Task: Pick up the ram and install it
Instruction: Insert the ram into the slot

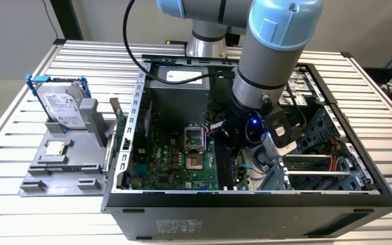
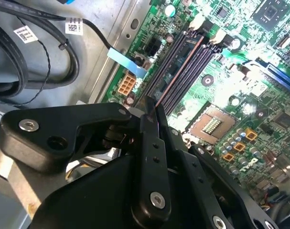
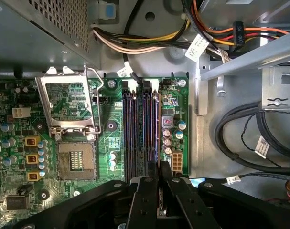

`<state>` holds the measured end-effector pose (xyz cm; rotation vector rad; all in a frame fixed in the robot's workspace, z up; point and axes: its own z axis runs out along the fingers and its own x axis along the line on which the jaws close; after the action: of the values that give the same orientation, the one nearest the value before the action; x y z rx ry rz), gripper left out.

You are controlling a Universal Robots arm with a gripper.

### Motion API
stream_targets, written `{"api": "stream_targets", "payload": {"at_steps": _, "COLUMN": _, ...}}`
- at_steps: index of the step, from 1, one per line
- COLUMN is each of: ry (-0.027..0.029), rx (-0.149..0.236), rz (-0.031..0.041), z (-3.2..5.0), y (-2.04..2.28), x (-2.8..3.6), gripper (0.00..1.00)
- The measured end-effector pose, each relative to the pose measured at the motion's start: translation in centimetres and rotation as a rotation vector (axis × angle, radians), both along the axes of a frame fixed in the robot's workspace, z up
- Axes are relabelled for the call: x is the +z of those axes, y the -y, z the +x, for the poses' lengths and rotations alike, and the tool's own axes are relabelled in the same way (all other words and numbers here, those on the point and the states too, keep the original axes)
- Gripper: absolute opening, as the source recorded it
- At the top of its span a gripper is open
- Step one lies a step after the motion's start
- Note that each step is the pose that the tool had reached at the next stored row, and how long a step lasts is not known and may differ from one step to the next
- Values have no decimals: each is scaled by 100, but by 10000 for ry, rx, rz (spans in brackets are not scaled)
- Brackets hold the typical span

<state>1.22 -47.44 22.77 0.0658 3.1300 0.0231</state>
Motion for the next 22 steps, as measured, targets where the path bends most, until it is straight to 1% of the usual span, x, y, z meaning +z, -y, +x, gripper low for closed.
{"api": "stream_targets", "payload": {"at_steps": 2, "ry": -1, "rx": 0, "rz": -14, "z": -1, "y": -8, "x": 2, "gripper": 0}}
{"api": "stream_targets", "payload": {"at_steps": 3, "ry": 0, "rx": -1, "rz": -40, "z": 0, "y": -22, "x": 2, "gripper": 0}}
{"api": "stream_targets", "payload": {"at_steps": 4, "ry": 0, "rx": 0, "rz": -82, "z": 0, "y": -38, "x": 1, "gripper": 0}}
{"api": "stream_targets", "payload": {"at_steps": 5, "ry": 0, "rx": 0, "rz": -144, "z": 0, "y": -52, "x": 1, "gripper": 0}}
{"api": "stream_targets", "payload": {"at_steps": 6, "ry": 0, "rx": 1, "rz": -201, "z": 1, "y": -54, "x": 1, "gripper": 0}}
{"api": "stream_targets", "payload": {"at_steps": 7, "ry": 0, "rx": 1, "rz": -232, "z": 1, "y": -54, "x": 0, "gripper": 0}}
{"api": "stream_targets", "payload": {"at_steps": 9, "ry": 2, "rx": 1, "rz": -323, "z": 0, "y": -54, "x": -1, "gripper": 0}}
{"api": "stream_targets", "payload": {"at_steps": 10, "ry": 13, "rx": 0, "rz": -382, "z": 0, "y": -54, "x": -2, "gripper": 0}}
{"api": "stream_targets", "payload": {"at_steps": 11, "ry": 28, "rx": -1, "rz": -465, "z": 0, "y": -54, "x": -4, "gripper": 0}}
{"api": "stream_targets", "payload": {"at_steps": 12, "ry": 38, "rx": 1, "rz": -521, "z": 0, "y": -55, "x": -4, "gripper": 0}}
{"api": "stream_targets", "payload": {"at_steps": 14, "ry": 60, "rx": 2, "rz": -542, "z": 0, "y": -66, "x": -7, "gripper": 0}}
{"api": "stream_targets", "payload": {"at_steps": 15, "ry": 78, "rx": 0, "rz": -543, "z": 0, "y": -78, "x": -7, "gripper": 0}}
{"api": "stream_targets", "payload": {"at_steps": 17, "ry": 94, "rx": 0, "rz": -544, "z": 0, "y": -102, "x": -8, "gripper": 0}}
{"api": "stream_targets", "payload": {"at_steps": 20, "ry": 106, "rx": 1, "rz": -544, "z": 1, "y": -104, "x": -22, "gripper": 0}}
{"api": "stream_targets", "payload": {"at_steps": 22, "ry": 113, "rx": 0, "rz": -547, "z": 0, "y": -103, "x": -47, "gripper": 0}}
